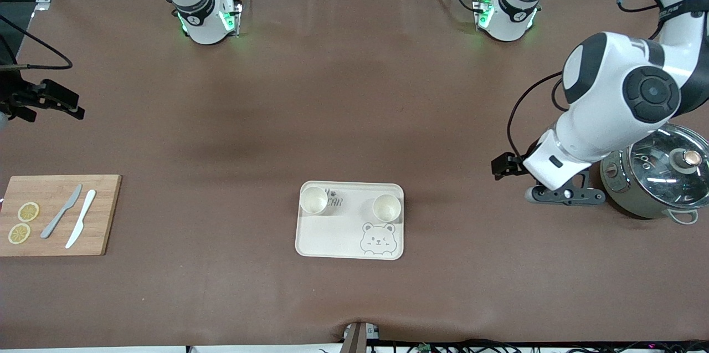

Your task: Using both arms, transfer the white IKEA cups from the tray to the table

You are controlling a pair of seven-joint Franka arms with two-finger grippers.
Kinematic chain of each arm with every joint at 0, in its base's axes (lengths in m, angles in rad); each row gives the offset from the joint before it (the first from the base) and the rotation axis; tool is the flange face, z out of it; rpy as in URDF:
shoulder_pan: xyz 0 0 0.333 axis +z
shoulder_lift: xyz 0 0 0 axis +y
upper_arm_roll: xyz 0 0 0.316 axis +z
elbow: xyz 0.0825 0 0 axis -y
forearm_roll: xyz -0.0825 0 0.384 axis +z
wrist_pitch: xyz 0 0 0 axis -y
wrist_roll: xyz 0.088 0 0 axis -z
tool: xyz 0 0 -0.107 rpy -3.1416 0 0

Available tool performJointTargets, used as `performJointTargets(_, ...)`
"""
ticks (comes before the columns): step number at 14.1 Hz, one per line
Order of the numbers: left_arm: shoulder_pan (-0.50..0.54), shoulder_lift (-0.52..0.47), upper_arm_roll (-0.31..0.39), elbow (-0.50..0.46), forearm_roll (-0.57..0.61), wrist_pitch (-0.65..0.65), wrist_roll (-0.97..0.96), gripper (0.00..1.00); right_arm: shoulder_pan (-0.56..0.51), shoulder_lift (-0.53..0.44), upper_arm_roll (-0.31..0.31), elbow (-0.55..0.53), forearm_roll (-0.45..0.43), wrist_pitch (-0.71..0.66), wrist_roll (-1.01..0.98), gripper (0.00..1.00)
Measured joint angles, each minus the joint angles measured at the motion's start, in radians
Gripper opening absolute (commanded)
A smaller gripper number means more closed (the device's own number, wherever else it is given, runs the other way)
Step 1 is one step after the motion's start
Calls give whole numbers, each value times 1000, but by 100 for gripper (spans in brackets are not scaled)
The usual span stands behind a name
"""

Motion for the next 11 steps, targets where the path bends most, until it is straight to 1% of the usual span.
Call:
performJointTargets(4,-55,91,-1,-1,0,129,-13,100,3,44,2,0,0,0,0,100)
performJointTargets(9,-190,205,-5,-1,0,252,-217,100,5,63,5,0,3,0,0,100)
performJointTargets(11,-227,254,-5,-2,0,307,-254,100,5,86,6,-1,40,13,1,100)
